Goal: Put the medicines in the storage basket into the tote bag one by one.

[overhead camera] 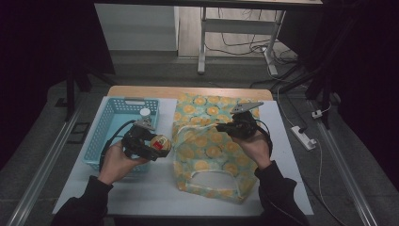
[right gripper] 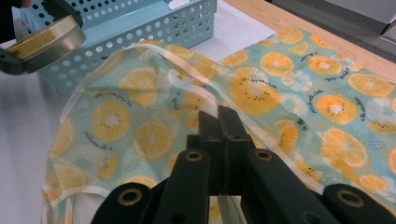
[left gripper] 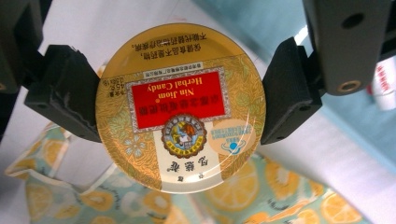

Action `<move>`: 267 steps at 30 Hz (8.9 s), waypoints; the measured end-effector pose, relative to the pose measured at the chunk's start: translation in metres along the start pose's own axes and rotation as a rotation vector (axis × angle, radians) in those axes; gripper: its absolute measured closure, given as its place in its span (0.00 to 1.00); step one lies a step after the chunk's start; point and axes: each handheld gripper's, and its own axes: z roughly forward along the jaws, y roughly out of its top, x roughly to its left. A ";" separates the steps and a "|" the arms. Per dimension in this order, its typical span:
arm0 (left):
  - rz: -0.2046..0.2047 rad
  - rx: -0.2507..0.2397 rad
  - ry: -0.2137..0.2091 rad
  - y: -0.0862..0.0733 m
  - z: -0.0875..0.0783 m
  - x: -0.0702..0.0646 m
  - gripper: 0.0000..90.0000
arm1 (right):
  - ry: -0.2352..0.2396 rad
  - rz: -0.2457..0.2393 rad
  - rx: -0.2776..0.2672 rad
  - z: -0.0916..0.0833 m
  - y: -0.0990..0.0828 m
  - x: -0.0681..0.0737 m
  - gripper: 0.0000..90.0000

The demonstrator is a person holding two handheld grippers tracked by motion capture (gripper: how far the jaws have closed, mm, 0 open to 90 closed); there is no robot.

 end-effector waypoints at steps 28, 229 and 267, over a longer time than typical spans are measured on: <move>0.100 0.027 -0.097 0.034 0.049 -0.040 0.22 | 0.007 -0.006 -0.005 0.001 0.001 0.002 1.00; -0.311 0.225 0.307 -0.052 0.037 0.120 0.00 | -0.005 -0.004 0.041 0.025 -0.012 -0.003 0.99; -0.339 0.240 0.279 -0.050 0.037 0.115 0.79 | -0.006 -0.005 0.040 0.026 -0.013 -0.002 0.99</move>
